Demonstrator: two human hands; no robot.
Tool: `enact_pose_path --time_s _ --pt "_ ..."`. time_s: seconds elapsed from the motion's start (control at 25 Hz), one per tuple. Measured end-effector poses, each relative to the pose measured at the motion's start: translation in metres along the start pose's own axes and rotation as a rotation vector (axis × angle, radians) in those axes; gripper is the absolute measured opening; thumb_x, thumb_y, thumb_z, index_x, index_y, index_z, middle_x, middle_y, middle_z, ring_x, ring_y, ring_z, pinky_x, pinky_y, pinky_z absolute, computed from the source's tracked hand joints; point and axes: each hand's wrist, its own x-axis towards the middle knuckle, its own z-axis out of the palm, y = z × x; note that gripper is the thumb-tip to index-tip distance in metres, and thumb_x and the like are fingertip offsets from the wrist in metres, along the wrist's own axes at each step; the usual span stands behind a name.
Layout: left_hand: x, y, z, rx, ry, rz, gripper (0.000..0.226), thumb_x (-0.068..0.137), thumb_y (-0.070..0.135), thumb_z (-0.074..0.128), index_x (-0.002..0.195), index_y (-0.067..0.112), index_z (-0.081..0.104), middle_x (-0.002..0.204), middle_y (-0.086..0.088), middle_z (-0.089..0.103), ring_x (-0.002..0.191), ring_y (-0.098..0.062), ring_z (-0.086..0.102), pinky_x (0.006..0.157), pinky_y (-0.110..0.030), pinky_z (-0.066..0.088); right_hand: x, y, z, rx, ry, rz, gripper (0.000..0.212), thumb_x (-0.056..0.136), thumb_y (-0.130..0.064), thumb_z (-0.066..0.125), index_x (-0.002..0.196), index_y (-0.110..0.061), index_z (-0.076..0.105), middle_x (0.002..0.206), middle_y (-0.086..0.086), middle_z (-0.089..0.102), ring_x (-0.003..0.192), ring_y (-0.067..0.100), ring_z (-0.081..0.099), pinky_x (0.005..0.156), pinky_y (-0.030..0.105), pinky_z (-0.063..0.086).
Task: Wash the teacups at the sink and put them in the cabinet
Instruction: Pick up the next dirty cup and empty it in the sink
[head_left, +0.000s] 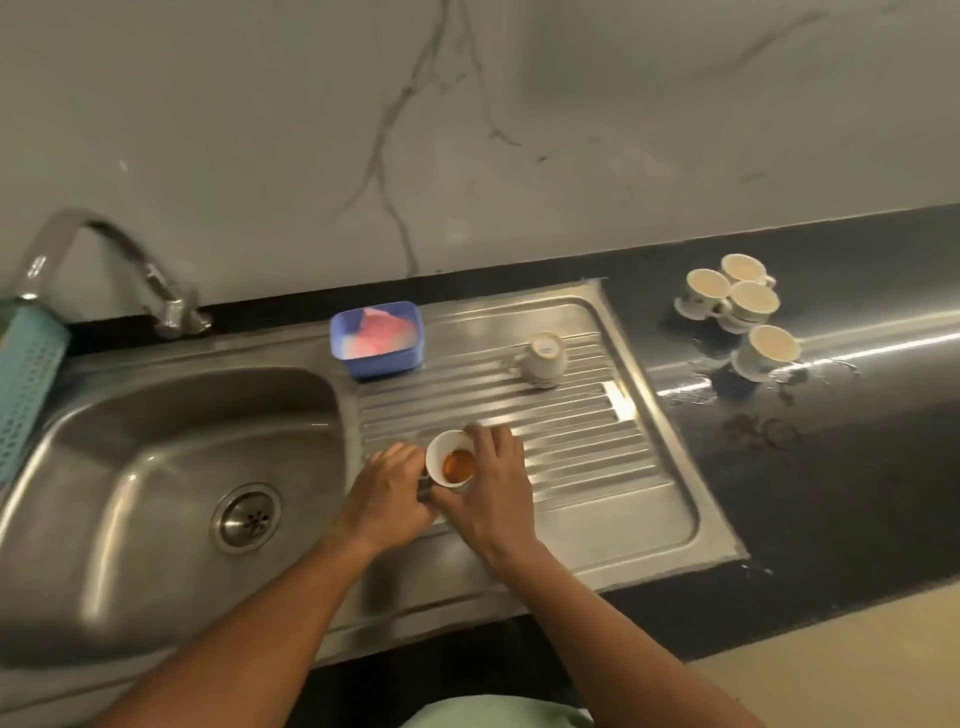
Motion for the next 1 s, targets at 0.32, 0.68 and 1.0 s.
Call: enact_pose_path --time_s 0.32,0.68,1.0 --pt "-0.073 -0.153 -0.069 -0.101 0.131 -0.145 0.027 0.079 0.01 0.074 0.105 0.013 0.069 0.102 -0.002 0.07 0.094 -0.023 0.065 0.076 -0.037 0.054 -0.013 -0.148 0.121 0.137 -0.166 0.048 0.062 0.06 -0.048 0.084 0.11 -0.029 0.053 0.109 -0.01 0.055 0.095 0.018 0.059 0.071 0.024 0.04" --pt "-0.028 -0.282 -0.146 -0.135 0.254 -0.228 0.026 0.098 0.008 0.056 0.12 0.007 0.069 0.12 -0.013 0.066 0.108 -0.032 0.064 0.093 -0.044 0.052 0.016 -0.244 0.217 0.108 -0.171 0.091 0.053 0.065 -0.048 0.078 0.107 -0.031 0.051 0.107 -0.01 0.063 0.101 0.018 0.06 0.077 0.031 0.048" --pt "0.07 -0.304 -0.202 -0.485 0.456 -0.413 0.02 0.101 0.016 0.059 0.107 -0.001 0.067 0.09 -0.011 0.064 0.084 -0.027 0.063 0.076 -0.044 0.054 0.072 -0.272 0.263 0.144 -0.129 0.122 0.061 0.063 -0.044 0.082 0.114 -0.03 0.05 0.11 -0.008 0.063 0.099 0.016 0.06 0.082 0.039 0.055"
